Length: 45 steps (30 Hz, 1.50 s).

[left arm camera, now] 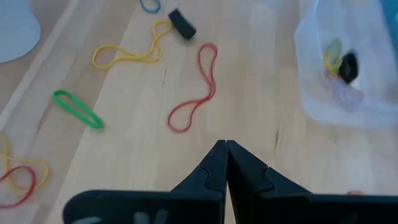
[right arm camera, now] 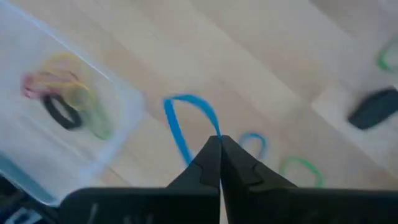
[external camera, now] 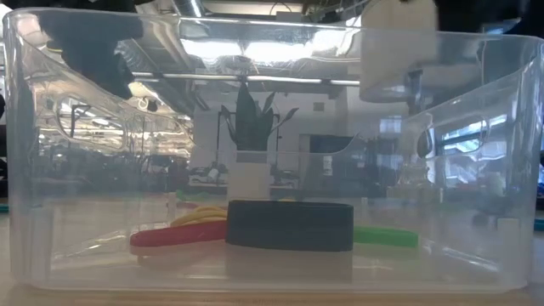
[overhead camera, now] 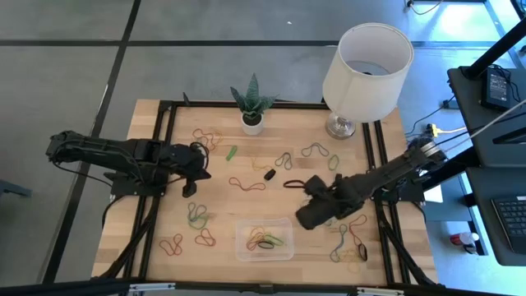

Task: Pick and place rubber bands into bin
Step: Put the blue rubber band into the transparent bin

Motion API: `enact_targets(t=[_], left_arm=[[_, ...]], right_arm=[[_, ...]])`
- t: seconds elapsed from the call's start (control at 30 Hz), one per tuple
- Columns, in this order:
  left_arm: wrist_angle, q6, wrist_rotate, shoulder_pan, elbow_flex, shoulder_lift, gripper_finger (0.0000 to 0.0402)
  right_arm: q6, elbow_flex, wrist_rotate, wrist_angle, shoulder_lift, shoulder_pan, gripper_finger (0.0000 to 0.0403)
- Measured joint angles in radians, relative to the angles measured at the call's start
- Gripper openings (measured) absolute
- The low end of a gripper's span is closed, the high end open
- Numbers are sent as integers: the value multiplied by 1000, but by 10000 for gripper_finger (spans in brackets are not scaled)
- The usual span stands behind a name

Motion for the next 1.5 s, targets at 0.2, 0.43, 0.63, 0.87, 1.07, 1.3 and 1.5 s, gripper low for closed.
enact_targets(t=[0.2, 0.43, 0.63, 0.87, 1.07, 1.3, 1.5], left_arm=[[-30, 56, 1, 0, 0, 0, 3], [-30, 65, -9, 0, 0, 0, 3], [-28, 65, -8, 0, 0, 0, 3], [-27, 65, 14, 0, 0, 0, 3], [-27, 65, 14, 0, 0, 0, 3], [-27, 65, 14, 0, 0, 0, 3], [-27, 65, 14, 0, 0, 0, 3]], right_arm=[[-30, 337, 14, -39, 253, -4, 0], [-63, 724, 13, -73, 563, -5, 0], [-46, 876, -61, -80, 740, -5, 0], [68, 851, -165, -192, 807, -5, 0], [84, 852, -165, -213, 809, -5, 14], [87, 852, -164, -214, 809, -5, 58], [87, 852, -165, -214, 809, -5, 95]])
